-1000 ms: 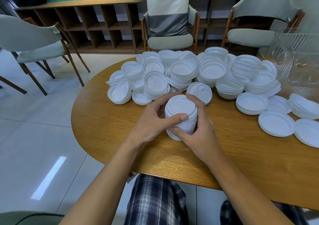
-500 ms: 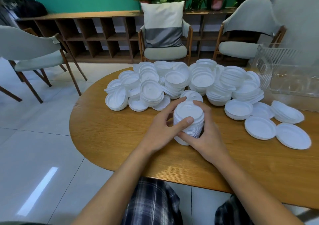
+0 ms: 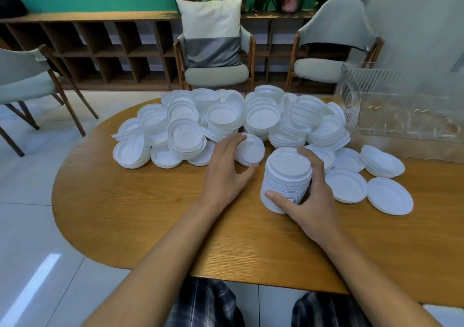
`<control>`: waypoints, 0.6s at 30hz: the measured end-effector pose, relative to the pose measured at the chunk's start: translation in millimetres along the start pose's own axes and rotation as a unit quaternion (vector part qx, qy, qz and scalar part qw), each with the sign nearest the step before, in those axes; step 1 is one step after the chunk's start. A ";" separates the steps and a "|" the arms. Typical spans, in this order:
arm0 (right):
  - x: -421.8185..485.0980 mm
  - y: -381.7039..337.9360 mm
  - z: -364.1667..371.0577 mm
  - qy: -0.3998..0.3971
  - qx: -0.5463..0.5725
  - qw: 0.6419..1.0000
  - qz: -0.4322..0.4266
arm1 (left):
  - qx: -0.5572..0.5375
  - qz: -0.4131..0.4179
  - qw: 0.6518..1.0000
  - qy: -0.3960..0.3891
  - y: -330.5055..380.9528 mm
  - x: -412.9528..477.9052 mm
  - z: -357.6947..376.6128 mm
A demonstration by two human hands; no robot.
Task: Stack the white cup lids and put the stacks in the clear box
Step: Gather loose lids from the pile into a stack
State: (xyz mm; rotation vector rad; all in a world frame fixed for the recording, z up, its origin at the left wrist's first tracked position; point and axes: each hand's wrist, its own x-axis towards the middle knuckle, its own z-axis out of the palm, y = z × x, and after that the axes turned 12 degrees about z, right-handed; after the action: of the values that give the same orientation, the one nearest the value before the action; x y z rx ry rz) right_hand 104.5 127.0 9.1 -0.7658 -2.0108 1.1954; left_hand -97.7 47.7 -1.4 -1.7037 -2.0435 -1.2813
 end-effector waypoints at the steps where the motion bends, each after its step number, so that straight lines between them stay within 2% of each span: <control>1: 0.4 1.0 0.4 -0.001 0.000 1.000 -0.001 | 0.006 0.005 1.000 -0.007 -2.7 2.4 4.4; 6: 1.7 4.4 0.9 -0.004 0.009 1.000 -0.007 | 0.034 0.015 0.999 -0.021 -12.7 7.7 18.8; 10: 2.1 5.7 1.1 -0.005 0.017 1.000 -0.003 | -0.011 -0.002 1.000 0.005 -6.6 5.5 13.9; 14: 1.4 7.5 -0.2 -0.008 0.025 1.000 0.003 | -0.154 -0.094 0.982 0.056 8.9 0.7 -6.4; 16: 0.9 9.3 -0.6 -0.002 0.033 0.999 0.009 | -0.248 -0.101 0.961 0.065 18.1 1.0 -19.3; 18: 0.2 9.8 -0.4 0.010 0.029 1.000 0.004 | -0.323 -0.084 0.942 0.037 30.0 2.7 -30.4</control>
State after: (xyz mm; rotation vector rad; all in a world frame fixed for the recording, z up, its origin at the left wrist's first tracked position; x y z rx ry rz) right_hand 106.1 131.3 0.5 -0.7549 -1.9495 1.2406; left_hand -83.5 27.2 33.5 -1.6795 -1.8707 -2.2237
